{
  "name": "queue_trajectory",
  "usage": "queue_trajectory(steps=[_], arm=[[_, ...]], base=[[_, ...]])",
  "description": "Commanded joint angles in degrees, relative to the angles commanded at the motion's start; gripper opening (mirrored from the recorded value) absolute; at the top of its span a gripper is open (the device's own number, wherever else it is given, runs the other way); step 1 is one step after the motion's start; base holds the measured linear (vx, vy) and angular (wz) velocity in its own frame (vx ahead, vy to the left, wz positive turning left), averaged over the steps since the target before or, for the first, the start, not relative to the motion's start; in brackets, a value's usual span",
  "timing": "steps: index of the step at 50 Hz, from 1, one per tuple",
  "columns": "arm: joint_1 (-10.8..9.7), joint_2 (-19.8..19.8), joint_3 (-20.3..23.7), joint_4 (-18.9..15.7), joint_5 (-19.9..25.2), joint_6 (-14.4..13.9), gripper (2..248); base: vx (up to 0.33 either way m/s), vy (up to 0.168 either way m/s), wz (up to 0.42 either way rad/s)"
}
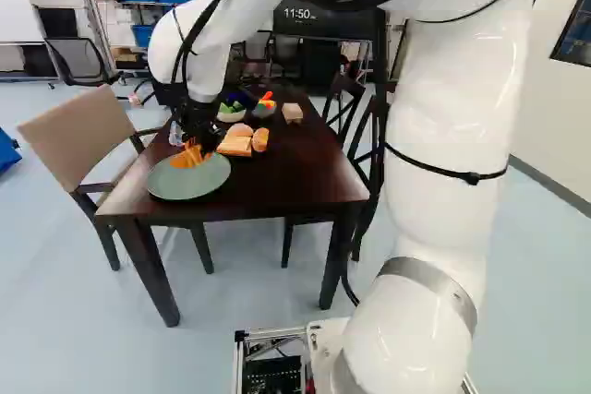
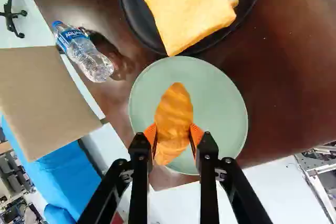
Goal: Move the croissant to the empty plate
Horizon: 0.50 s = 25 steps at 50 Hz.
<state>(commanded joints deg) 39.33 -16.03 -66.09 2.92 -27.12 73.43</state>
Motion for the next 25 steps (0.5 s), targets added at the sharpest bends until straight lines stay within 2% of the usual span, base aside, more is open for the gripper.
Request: queue_trajectory(steps=[11,25], arm=[[0.77,-3.53,-2.51,0.00,0.00,0.00,98],[0.77,-5.71,-3.06,0.00,0.00,0.00,98]], base=[[0.000,0.000,0.000],[0.000,0.000,0.000]])
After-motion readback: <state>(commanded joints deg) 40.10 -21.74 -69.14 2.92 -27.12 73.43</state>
